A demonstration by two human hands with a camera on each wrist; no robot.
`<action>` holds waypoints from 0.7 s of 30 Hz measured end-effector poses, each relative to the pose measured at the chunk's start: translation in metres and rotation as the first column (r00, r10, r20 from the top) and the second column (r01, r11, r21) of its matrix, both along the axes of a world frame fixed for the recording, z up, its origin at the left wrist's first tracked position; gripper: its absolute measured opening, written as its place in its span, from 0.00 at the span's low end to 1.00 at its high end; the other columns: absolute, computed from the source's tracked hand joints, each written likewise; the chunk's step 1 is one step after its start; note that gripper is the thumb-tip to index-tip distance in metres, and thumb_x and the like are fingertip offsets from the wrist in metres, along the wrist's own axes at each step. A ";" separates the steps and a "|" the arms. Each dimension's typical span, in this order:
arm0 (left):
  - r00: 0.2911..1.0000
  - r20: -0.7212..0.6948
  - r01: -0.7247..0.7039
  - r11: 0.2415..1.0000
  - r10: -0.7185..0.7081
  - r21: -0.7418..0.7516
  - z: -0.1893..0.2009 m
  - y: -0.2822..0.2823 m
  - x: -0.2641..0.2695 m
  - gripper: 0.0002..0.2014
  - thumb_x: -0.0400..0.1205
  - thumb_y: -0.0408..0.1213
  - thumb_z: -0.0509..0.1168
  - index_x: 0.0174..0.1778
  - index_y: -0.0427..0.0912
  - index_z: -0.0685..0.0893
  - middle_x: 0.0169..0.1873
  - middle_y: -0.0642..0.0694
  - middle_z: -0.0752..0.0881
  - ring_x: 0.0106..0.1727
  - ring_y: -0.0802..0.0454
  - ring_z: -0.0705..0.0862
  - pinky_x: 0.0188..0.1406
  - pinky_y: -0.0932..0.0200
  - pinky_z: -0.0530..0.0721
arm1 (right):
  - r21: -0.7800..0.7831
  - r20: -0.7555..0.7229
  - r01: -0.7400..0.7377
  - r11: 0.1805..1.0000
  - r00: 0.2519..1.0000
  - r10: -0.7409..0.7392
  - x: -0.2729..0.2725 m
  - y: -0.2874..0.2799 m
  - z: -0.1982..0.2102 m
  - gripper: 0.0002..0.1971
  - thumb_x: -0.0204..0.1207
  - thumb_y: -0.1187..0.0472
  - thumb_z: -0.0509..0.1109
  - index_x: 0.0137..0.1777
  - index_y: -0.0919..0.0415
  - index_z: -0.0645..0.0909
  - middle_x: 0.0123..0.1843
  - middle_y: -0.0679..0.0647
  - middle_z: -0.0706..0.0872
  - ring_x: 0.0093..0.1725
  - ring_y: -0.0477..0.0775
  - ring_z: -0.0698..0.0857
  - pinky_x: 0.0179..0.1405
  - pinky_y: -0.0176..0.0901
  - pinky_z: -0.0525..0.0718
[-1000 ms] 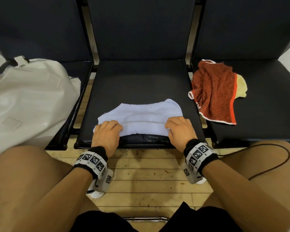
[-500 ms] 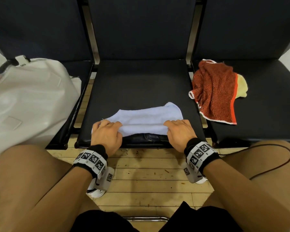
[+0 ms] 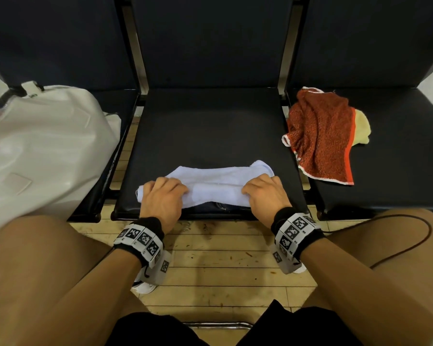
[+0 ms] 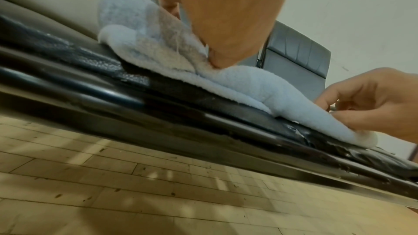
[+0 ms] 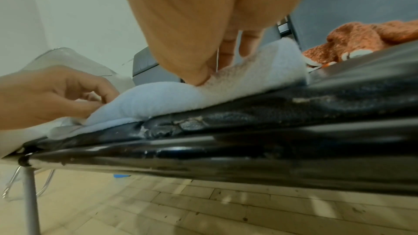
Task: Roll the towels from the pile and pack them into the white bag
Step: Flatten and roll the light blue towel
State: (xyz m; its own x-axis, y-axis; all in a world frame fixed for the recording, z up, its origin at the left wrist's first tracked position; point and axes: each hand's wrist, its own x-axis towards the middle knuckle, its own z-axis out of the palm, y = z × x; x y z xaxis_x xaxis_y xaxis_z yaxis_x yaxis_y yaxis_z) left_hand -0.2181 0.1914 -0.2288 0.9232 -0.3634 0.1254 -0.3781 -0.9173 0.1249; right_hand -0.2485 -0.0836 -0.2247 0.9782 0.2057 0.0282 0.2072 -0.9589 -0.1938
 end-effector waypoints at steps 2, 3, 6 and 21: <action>1.000 -0.003 -0.006 1.000 0.006 -0.014 0.000 -0.001 -0.001 0.09 0.79 0.43 0.67 0.53 0.49 0.88 0.51 0.51 0.88 0.56 0.46 0.81 0.63 0.41 0.71 | -0.015 -0.033 0.003 1.000 0.999 -0.004 -0.003 0.005 0.001 0.08 0.76 0.57 0.66 0.50 0.53 0.86 0.49 0.48 0.88 0.53 0.56 0.81 0.58 0.50 0.72; 1.000 -0.025 -0.011 1.000 0.011 -0.012 0.000 -0.002 -0.002 0.14 0.79 0.50 0.65 0.56 0.50 0.87 0.53 0.53 0.88 0.58 0.47 0.81 0.66 0.41 0.70 | 0.005 -0.050 0.008 1.000 0.999 -0.008 -0.005 0.005 0.000 0.10 0.78 0.53 0.64 0.52 0.52 0.85 0.51 0.46 0.87 0.54 0.54 0.80 0.59 0.48 0.73; 0.998 -0.067 -0.016 1.000 0.017 0.021 -0.002 0.000 -0.004 0.19 0.79 0.51 0.67 0.65 0.51 0.84 0.59 0.54 0.86 0.65 0.48 0.79 0.75 0.39 0.64 | 0.020 -0.080 0.007 1.000 0.997 -0.005 -0.008 0.004 0.000 0.17 0.77 0.49 0.65 0.63 0.51 0.82 0.58 0.48 0.86 0.60 0.54 0.80 0.65 0.49 0.74; 0.989 -0.142 -0.046 0.997 0.036 -0.065 0.007 -0.001 -0.003 0.16 0.84 0.46 0.53 0.63 0.48 0.79 0.47 0.51 0.83 0.47 0.50 0.81 0.63 0.48 0.70 | 0.218 -0.214 0.105 0.970 0.975 -0.057 -0.008 -0.003 0.018 0.19 0.77 0.53 0.54 0.62 0.56 0.78 0.57 0.57 0.85 0.51 0.59 0.83 0.50 0.50 0.83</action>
